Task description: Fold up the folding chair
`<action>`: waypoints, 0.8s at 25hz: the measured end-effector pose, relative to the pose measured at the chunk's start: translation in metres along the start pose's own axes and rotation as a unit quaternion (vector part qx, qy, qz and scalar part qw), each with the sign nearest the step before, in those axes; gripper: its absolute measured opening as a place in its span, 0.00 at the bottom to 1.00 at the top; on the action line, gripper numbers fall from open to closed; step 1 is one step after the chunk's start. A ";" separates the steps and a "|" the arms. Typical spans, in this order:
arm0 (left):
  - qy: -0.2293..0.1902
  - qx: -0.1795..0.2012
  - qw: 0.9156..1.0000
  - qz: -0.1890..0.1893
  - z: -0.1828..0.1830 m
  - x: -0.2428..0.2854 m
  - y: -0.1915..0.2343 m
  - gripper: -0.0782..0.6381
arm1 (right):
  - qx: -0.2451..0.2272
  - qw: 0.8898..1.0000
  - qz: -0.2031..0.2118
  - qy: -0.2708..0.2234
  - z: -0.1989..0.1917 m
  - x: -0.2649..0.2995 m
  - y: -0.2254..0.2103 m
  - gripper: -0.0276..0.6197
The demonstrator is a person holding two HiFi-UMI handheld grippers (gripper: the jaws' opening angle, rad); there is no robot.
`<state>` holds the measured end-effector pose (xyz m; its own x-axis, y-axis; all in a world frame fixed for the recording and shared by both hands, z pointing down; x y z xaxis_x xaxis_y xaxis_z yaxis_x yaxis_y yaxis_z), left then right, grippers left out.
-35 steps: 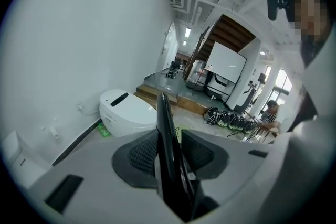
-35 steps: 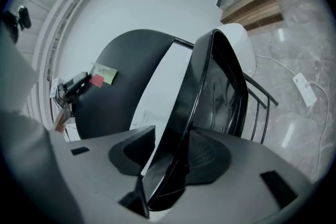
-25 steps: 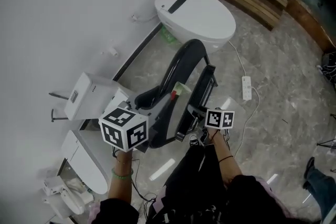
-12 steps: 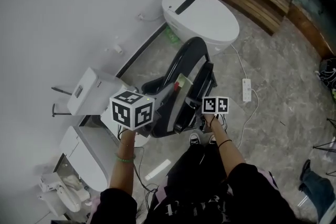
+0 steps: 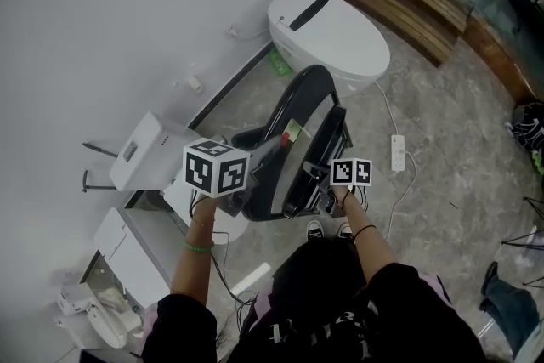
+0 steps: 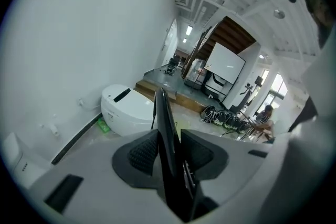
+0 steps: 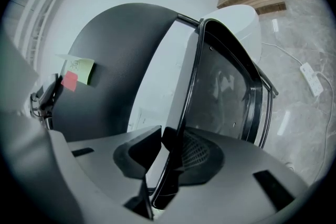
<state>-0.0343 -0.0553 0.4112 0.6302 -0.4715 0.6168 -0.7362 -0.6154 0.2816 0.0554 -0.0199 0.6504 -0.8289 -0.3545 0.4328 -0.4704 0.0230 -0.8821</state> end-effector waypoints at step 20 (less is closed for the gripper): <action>0.104 -0.031 0.994 -0.019 -0.028 -0.002 0.045 0.24 | 0.018 0.999 0.019 -0.040 0.042 0.023 0.016 0.21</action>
<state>-0.0751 -0.0642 0.4434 0.5979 -0.3049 0.7413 -0.7312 -0.5865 0.3484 0.0413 -0.0668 0.6390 -0.8186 -0.4270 0.3840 -0.4265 0.0041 -0.9045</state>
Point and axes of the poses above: the fingertips, and each gripper's own axes: x forward along the fingers, y to its left, z out of its top, the point moved 3 cm from there along -x, backward along the fingers, and after that the axes turned 4 degrees about x, right-handed, at the moved point
